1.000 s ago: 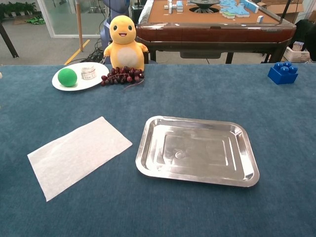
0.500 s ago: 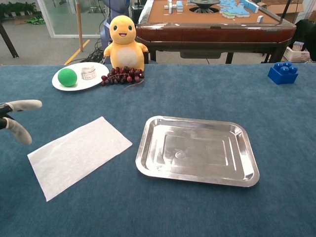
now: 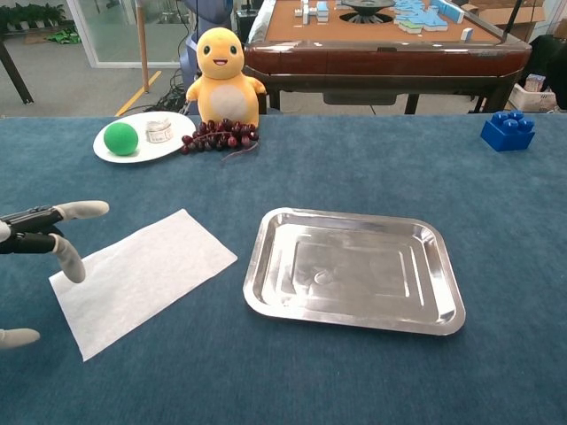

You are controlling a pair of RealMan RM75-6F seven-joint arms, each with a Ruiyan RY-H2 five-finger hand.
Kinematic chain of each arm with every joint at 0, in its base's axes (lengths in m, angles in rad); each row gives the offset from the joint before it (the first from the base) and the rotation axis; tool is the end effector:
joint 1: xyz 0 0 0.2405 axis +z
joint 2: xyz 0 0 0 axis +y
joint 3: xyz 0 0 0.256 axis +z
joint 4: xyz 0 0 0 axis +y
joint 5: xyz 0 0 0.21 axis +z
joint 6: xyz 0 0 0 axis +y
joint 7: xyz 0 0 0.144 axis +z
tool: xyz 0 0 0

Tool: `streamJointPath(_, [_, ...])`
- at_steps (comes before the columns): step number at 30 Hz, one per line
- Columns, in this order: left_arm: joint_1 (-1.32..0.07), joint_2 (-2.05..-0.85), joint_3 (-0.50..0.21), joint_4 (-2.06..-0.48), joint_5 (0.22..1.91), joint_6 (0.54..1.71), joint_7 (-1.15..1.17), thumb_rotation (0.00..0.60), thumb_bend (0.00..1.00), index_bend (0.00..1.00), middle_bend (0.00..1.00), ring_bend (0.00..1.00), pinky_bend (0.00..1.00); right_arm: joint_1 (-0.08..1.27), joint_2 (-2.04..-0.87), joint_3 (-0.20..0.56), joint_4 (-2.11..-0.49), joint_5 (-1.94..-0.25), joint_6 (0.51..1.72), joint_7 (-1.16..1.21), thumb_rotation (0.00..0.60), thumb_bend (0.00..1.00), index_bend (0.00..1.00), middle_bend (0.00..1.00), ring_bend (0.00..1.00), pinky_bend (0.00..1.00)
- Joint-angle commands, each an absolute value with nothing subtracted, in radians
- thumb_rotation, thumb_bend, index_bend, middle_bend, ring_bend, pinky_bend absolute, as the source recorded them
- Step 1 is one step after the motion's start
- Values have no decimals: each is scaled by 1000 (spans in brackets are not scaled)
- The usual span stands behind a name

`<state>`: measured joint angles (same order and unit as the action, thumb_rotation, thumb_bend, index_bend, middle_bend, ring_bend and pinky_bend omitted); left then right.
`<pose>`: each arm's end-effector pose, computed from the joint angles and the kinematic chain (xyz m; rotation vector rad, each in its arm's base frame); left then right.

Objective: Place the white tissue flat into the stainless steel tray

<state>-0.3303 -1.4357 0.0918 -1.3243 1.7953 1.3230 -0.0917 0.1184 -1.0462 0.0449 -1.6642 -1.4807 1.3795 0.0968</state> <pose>-0.2639 0.2100 0.0244 -1.9620 -0.8823 -1.0758 -0.3089 -0.1891 0.1641 1.4164 -1.0329 0.9102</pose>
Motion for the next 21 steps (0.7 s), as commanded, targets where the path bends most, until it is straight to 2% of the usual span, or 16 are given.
streamJointPath(1, [-335, -1447, 90, -1320, 1785, 1317, -97, 600, 227, 408, 0, 0, 153, 118, -1046, 45, -1664, -1480, 1380, 98, 600, 461, 477, 415, 273, 367])
streamJointPath(5, [-344, -1463, 89, -1316, 1773, 1305, -109, 600, 270, 410, 0, 0, 153, 118, -1045, 45, -1664, -1479, 1379, 99, 600, 461, 477, 415, 273, 366])
streamJointPath(21, [-356, -1507, 95, -1260, 1744, 1285, -39, 600, 271, 410, 0, 0, 152, 117, -1041, 47, -1665, -1478, 1381, 104, 600, 461, 477, 415, 273, 367])
